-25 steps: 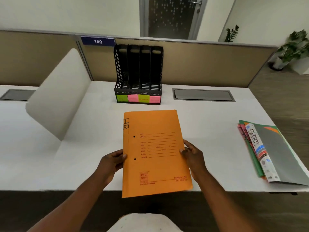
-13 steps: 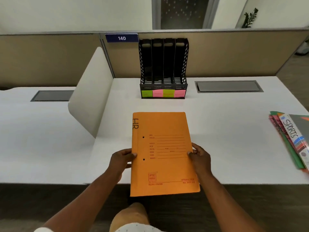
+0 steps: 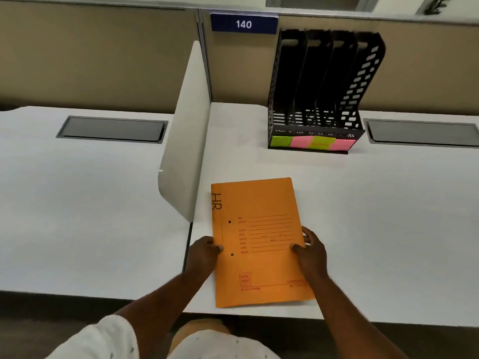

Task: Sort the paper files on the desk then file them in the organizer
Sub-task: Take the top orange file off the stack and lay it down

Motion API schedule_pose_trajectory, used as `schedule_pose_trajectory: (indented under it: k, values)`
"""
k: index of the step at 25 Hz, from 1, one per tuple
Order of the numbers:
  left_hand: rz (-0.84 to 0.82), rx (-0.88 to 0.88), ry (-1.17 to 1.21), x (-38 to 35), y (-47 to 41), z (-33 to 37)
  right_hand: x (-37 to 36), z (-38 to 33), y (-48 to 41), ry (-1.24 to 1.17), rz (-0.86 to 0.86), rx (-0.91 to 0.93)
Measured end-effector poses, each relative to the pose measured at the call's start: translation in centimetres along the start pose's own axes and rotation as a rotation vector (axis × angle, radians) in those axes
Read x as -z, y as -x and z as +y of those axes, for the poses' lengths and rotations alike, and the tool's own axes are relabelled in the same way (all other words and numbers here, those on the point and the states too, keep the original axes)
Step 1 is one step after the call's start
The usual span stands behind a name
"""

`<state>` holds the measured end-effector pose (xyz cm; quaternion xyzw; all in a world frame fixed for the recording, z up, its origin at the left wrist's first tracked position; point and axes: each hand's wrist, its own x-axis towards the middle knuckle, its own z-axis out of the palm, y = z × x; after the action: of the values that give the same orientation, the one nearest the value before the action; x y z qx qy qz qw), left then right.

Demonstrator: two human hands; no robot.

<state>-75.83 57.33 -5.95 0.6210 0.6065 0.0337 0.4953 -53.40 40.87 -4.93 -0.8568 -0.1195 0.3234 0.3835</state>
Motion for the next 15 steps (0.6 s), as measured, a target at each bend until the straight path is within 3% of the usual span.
schedule_pose_trajectory:
  k: [6,12,15]
  values:
    - [0.005,-0.159,-0.217,1.0,-3.0,-1.6,-4.3,0.5,-1.0,0.373,-0.086,0.019]
    - [-0.048,-0.442,-0.815,1.0,-4.0,-4.8,-5.2,2.3,-0.9,0.879,-0.133,0.112]
    - [-0.070,-0.491,-0.871,0.8,-3.7,-4.7,-4.5,3.3,-1.1,0.968,-0.209,0.121]
